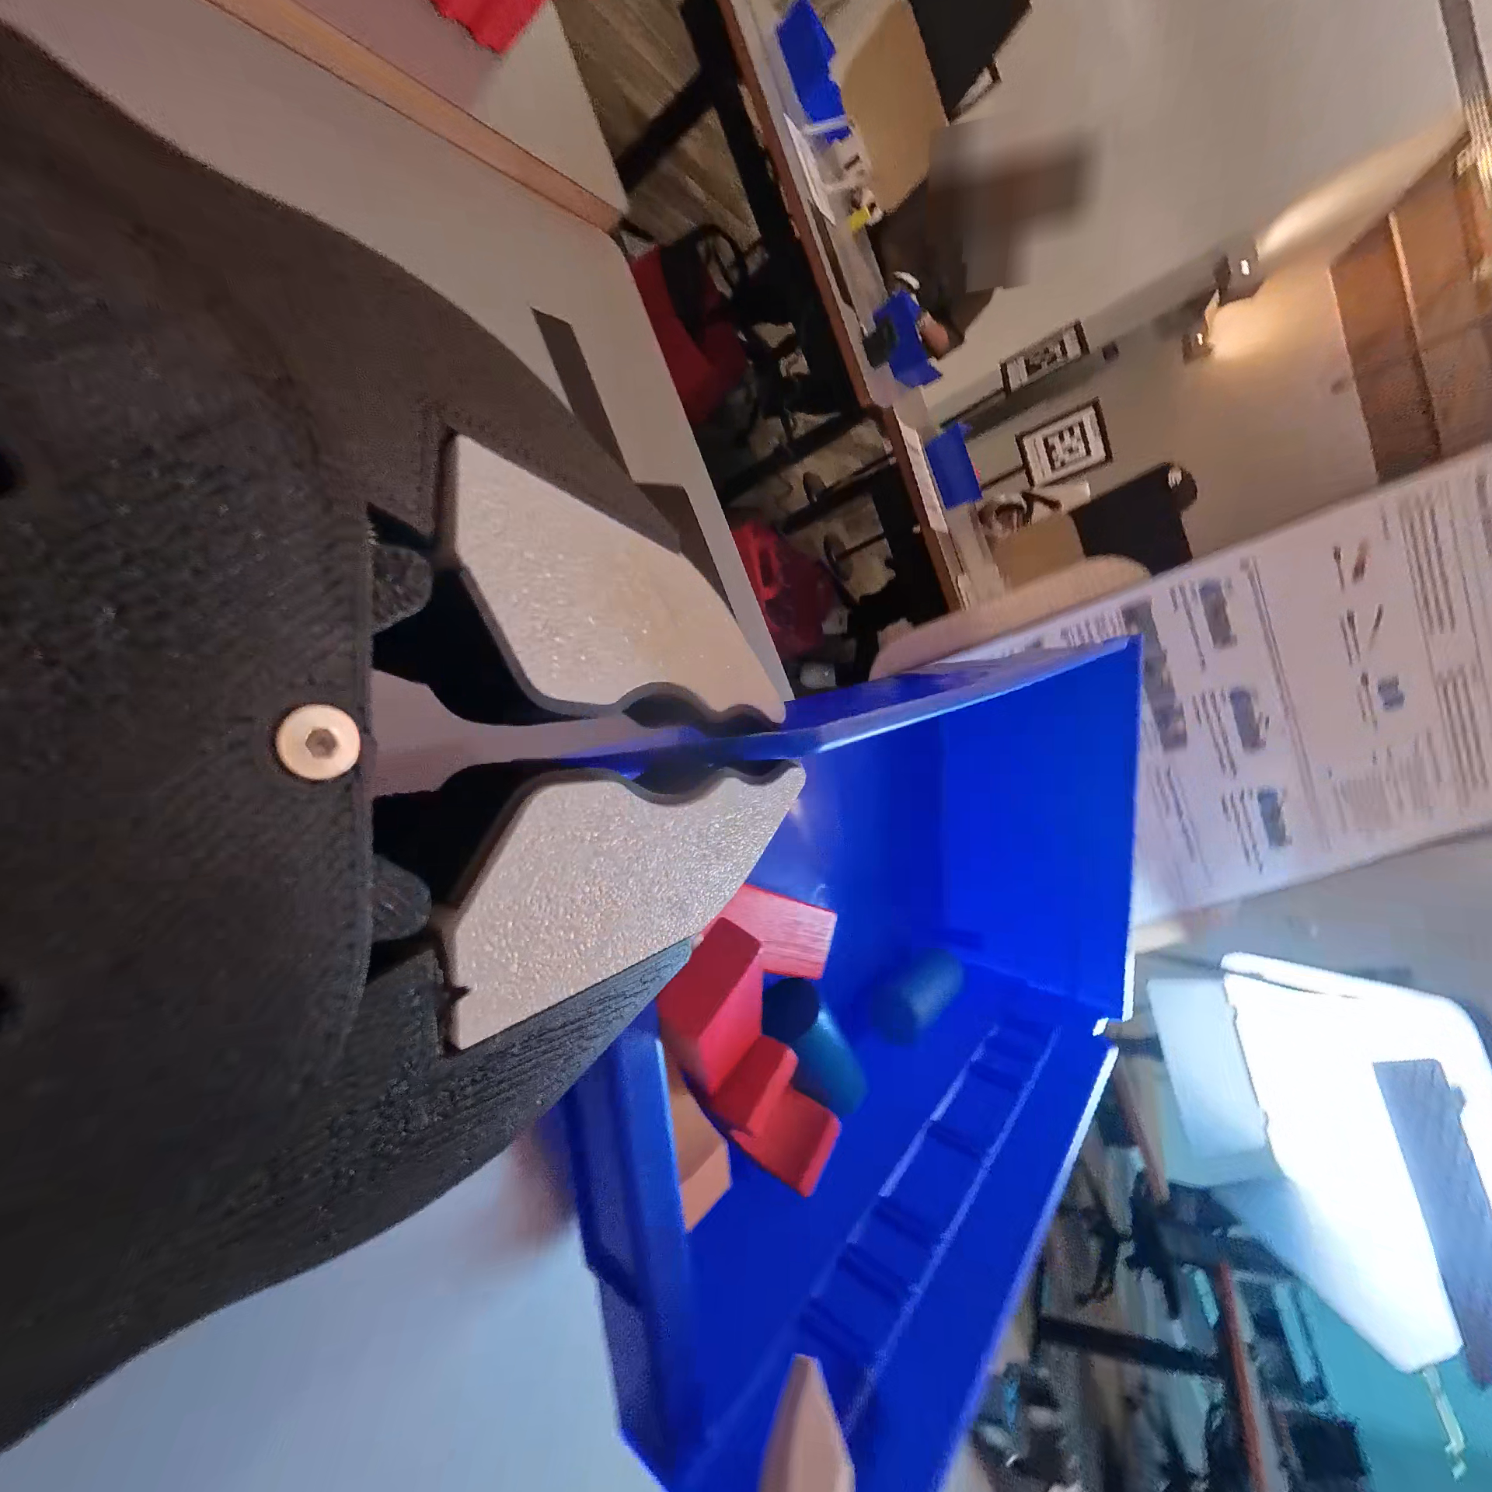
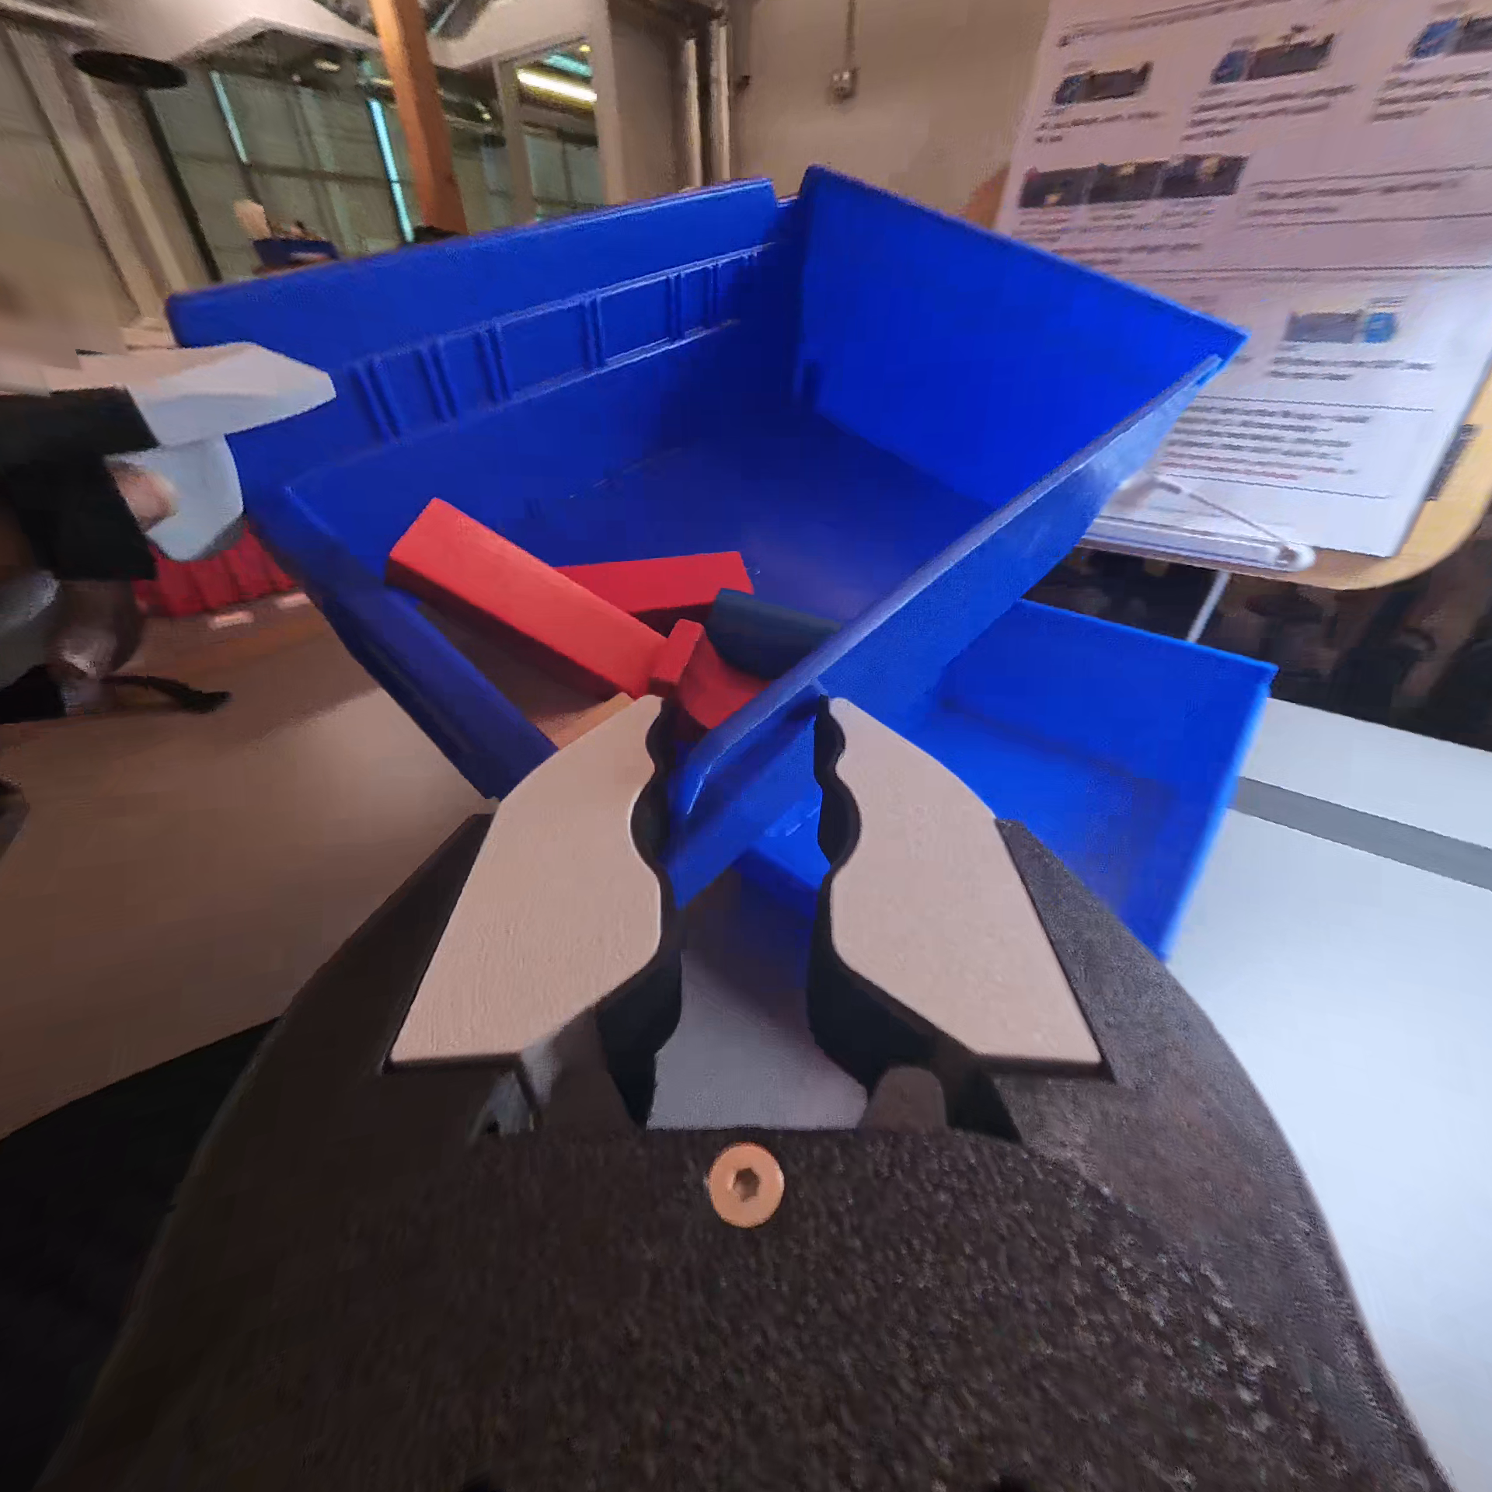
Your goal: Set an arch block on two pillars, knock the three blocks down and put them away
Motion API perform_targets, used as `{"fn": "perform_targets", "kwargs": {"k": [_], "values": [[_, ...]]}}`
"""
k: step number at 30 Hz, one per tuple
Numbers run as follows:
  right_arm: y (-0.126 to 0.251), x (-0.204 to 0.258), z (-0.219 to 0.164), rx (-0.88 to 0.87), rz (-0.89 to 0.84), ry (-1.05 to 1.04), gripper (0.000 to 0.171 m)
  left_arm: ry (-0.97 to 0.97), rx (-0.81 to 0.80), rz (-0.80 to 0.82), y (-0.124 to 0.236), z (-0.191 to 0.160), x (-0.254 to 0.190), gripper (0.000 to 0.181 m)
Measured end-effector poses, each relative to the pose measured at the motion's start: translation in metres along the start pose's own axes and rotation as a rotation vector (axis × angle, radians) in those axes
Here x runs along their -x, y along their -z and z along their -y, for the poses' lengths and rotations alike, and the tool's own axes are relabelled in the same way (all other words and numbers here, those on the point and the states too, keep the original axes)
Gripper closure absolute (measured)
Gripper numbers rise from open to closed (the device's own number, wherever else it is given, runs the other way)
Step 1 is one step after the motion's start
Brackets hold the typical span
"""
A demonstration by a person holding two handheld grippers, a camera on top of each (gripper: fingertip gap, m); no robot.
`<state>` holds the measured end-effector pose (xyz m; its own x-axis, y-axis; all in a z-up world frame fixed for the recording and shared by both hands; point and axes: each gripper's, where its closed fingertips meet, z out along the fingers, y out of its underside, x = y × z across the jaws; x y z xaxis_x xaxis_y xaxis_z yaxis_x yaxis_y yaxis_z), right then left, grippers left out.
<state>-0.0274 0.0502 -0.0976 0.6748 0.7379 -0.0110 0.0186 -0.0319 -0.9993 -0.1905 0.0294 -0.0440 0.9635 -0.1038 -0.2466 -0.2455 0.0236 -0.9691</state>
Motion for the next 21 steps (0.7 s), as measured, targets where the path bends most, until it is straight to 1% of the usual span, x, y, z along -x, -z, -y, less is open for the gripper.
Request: {"fn": "perform_targets", "kwargs": {"k": [3,5,6,7,8,10,12,13,16,19,20,21], "values": [[-0.025,0.044,-0.016,0.028,0.097,0.031,0.135,0.072,-0.011,0.093,0.026,-0.014,0.042,0.179],[-0.032,0.076,-0.026,0.049,0.195,0.038,0.131,0.114,-0.021,0.150,0.043,-0.024,0.068,0.179],[-0.033,0.090,-0.032,0.063,0.248,0.045,0.129,0.136,-0.024,0.163,0.050,-0.029,0.079,0.180],[-0.031,0.101,-0.035,0.065,0.293,0.040,0.131,0.155,-0.021,0.163,0.056,-0.034,0.087,0.181],[-0.027,0.109,-0.037,0.064,0.327,0.025,0.137,0.171,-0.014,0.161,0.059,-0.039,0.093,0.179],[-0.019,0.110,-0.045,0.088,0.342,0.016,0.132,0.168,-0.003,0.192,0.064,-0.049,0.105,0.181],[-0.012,0.090,-0.050,0.103,0.300,0.001,0.126,0.161,-0.004,0.239,0.069,-0.056,0.119,0.181],[-0.009,0.072,-0.052,0.114,0.260,-0.005,0.124,0.158,-0.006,0.263,0.073,-0.059,0.127,0.180],[-0.004,-0.007,-0.061,0.168,0.060,0.024,0.117,0.187,0.019,0.323,0.082,-0.077,0.152,0.180],[-0.005,-0.081,-0.083,0.305,-0.081,0.061,0.104,0.249,0.064,0.366,0.084,-0.108,0.175,0.180],[-0.007,-0.097,-0.092,0.359,-0.092,0.053,0.100,0.271,0.080,0.380,0.083,-0.120,0.182,0.180],[-0.010,-0.109,-0.098,0.399,-0.096,0.043,0.100,0.290,0.095,0.396,0.082,-0.132,0.188,0.180]]}}
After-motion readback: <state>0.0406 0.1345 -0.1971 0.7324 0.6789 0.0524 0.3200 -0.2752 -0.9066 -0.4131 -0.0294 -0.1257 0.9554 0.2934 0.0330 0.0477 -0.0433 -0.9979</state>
